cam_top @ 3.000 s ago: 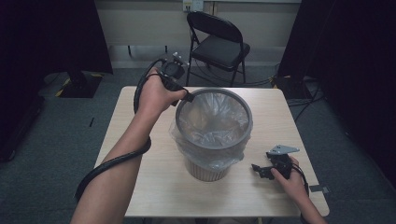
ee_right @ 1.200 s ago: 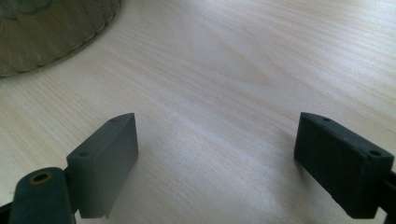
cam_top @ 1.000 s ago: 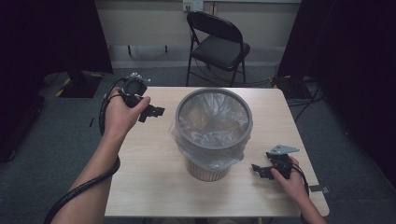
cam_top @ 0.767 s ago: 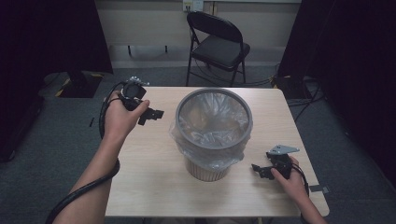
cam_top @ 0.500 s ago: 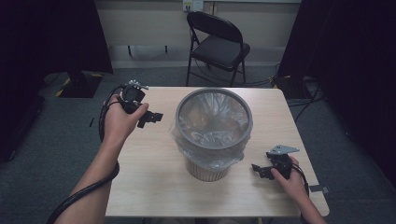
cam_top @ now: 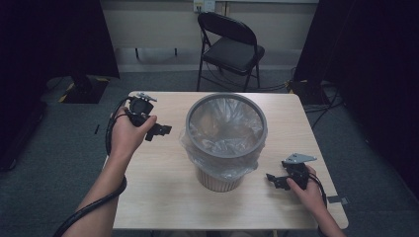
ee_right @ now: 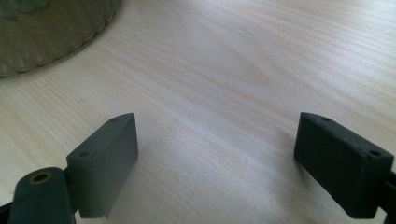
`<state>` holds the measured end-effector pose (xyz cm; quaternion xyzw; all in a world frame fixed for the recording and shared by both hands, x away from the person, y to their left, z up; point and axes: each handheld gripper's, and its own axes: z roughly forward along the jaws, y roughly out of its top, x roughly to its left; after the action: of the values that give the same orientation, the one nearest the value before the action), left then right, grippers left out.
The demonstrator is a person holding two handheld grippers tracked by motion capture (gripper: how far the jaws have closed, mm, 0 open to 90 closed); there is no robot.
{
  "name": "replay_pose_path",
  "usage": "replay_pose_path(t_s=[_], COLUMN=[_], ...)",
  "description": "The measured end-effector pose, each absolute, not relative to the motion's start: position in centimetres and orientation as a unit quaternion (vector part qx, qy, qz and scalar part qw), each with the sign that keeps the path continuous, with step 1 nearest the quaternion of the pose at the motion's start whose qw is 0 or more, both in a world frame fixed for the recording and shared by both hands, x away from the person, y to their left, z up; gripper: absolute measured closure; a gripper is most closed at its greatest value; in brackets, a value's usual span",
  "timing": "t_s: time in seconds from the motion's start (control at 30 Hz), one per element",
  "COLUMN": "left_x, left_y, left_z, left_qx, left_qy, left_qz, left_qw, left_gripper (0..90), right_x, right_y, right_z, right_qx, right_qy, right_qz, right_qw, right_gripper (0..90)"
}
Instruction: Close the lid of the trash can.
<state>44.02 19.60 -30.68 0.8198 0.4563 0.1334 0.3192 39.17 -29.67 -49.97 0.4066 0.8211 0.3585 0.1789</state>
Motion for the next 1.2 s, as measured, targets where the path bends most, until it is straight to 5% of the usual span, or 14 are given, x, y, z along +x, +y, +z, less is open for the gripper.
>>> replay_pose_path(t_s=[1.2], left_x=[43.6], left_y=[19.7], left_z=[-35.2], left_qx=[0.812], left_qy=[0.475], left_qz=[0.106], left_qw=[0.323], left_gripper=[17.0], right_x=[39.1], right_y=[-29.6], right_z=[-50.0], right_qx=[0.408], right_qy=[0.820], right_qz=[0.358], right_qw=[0.179], right_gripper=[12.9])
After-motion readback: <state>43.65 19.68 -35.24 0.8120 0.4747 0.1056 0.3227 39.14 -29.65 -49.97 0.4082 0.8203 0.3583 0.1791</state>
